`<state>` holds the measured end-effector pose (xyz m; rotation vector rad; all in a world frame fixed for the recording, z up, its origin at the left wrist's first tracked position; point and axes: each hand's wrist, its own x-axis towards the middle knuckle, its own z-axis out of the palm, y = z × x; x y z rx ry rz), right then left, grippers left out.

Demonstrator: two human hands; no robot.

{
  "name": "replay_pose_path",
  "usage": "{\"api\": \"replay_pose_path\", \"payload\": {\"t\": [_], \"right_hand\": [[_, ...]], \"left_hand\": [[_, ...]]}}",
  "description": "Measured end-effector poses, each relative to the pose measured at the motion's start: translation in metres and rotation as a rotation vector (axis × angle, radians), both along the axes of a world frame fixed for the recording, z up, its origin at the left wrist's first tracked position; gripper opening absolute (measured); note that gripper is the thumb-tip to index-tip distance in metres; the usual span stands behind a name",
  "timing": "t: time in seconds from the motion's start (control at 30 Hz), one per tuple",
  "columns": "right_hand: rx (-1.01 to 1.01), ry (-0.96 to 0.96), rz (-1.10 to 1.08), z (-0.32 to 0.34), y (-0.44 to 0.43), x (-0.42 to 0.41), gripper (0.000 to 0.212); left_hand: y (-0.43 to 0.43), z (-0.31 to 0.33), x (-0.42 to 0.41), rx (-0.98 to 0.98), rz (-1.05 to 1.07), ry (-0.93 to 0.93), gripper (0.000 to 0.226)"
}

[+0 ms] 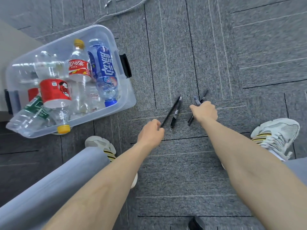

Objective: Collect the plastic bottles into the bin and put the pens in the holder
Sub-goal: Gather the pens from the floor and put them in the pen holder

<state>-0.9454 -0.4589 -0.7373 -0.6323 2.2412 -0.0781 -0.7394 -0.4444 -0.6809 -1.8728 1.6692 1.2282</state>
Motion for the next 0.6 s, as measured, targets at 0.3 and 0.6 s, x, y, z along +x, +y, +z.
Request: {"api": "replay_pose_path", "payload": {"t": [0.3,0.6], "right_hand": [[-0.154,-0.073,0.068,0.011,0.034,-0.025,0.035],[-0.271,-0.277,-0.034,0.055,0.064,-0.029,0.025]], "left_hand": [[-0.031,-0.081,-0.081,-0.243,-0.057,-0.209,0.057],[-0.033,-0.063,-0.085,0.02,0.062,0.069,0.029]]}}
